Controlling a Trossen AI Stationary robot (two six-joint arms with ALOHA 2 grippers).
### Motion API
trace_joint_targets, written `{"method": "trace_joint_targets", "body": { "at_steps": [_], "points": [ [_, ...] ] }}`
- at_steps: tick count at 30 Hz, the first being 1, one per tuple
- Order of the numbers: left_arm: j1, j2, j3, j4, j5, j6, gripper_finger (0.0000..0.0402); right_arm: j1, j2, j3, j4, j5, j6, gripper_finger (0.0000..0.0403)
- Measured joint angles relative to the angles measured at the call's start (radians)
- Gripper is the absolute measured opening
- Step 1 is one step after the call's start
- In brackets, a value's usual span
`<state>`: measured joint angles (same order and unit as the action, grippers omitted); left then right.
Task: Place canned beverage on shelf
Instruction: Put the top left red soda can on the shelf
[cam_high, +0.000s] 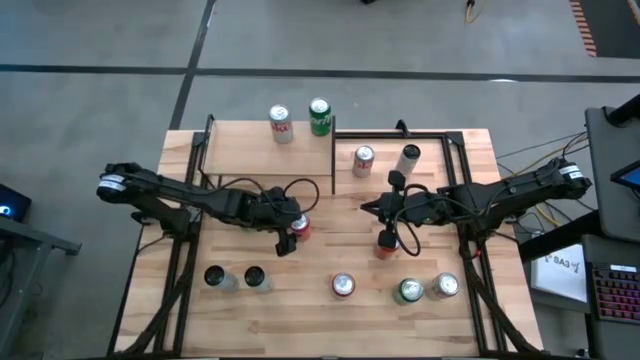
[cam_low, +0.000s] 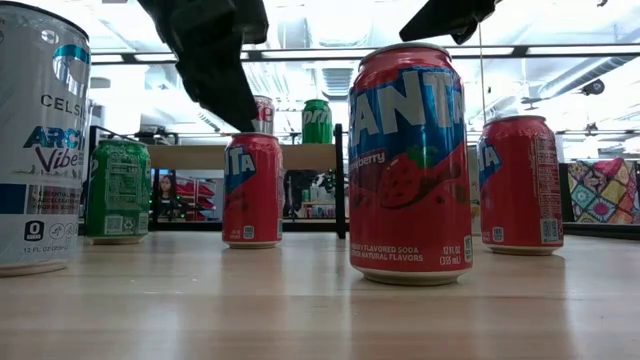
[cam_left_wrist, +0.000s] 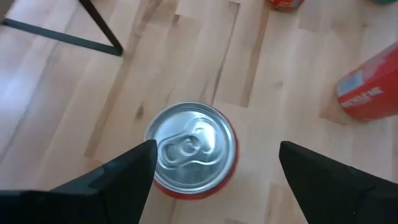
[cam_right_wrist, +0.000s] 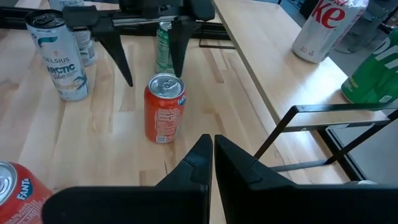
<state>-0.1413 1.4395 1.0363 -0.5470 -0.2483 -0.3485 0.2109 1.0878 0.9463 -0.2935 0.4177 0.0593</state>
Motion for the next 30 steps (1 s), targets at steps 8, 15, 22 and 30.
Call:
{"method": "trace_joint_targets", "body": {
  "at_steps": [8,15,22,30],
  "points": [
    [0.0,0.0,0.0,0.001,-0.041,0.0,0.0324,0.0,0.0,0.0,0.0,-0.002,0.008,0.0009],
    [0.0,0.003,0.0,0.008,-0.04,0.0,0.0324,0.0,0.0,0.0,0.0,-0.002,0.011,0.0009],
    [0.0,0.003,-0.011,0.032,-0.04,0.0,0.0324,0.0,0.0,0.0,0.0,-0.002,0.011,0.0009],
    [0.0,0.003,-0.027,0.039,-0.045,0.0,0.0324,0.0,0.0,0.0,0.0,-0.002,0.011,0.0009]
  ]
}}
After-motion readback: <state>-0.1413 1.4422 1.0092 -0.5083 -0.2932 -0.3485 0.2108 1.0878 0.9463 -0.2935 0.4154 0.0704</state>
